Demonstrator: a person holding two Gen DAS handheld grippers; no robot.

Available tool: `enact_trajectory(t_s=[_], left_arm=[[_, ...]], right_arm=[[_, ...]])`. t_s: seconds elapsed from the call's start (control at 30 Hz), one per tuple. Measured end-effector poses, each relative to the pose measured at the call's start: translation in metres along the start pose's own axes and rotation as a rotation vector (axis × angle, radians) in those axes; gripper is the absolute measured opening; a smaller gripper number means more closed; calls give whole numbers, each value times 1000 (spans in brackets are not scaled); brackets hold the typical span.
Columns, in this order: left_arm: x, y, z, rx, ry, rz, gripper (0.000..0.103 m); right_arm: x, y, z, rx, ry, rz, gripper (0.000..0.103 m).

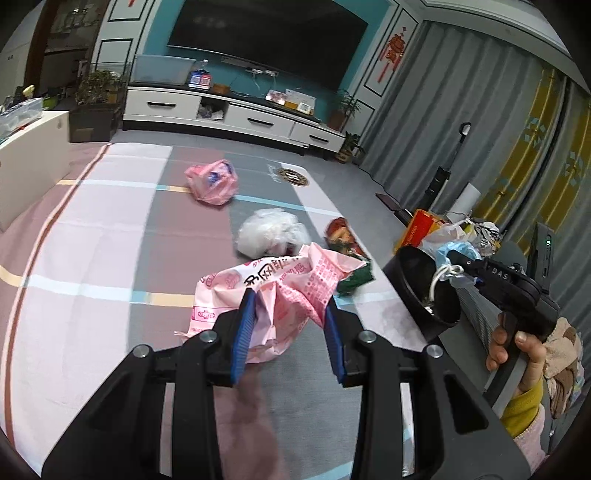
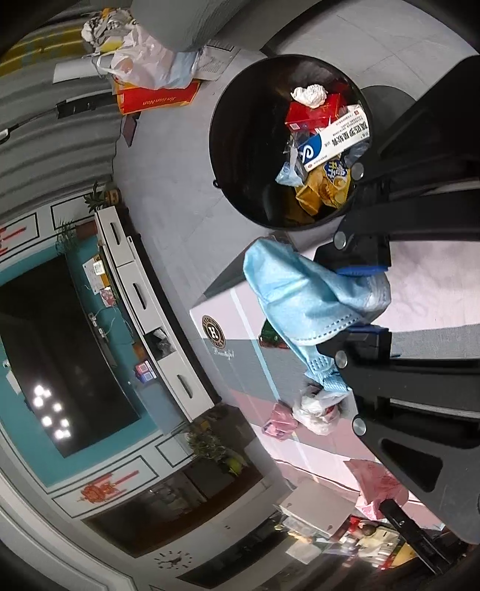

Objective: Collect trash
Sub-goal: 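Carry the pink bag and face mask over the bin and open both tools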

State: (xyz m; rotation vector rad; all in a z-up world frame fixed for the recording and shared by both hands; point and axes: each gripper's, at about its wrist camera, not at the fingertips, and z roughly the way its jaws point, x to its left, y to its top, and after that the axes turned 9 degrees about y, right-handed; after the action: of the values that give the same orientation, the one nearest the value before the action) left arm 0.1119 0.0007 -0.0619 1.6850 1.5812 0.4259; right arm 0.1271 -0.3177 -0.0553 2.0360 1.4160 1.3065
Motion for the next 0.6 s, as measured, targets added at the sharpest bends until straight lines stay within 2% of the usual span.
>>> enact_trajectory(t_s=[0.2, 0.6], left_arm=[[-40, 10, 12, 15, -50, 57, 36], [-143, 24, 53, 65, -167, 193, 36]], right_arm=[[-21, 5, -12, -27, -11, 40, 20], [-89, 13, -36, -79, -100, 175, 20]])
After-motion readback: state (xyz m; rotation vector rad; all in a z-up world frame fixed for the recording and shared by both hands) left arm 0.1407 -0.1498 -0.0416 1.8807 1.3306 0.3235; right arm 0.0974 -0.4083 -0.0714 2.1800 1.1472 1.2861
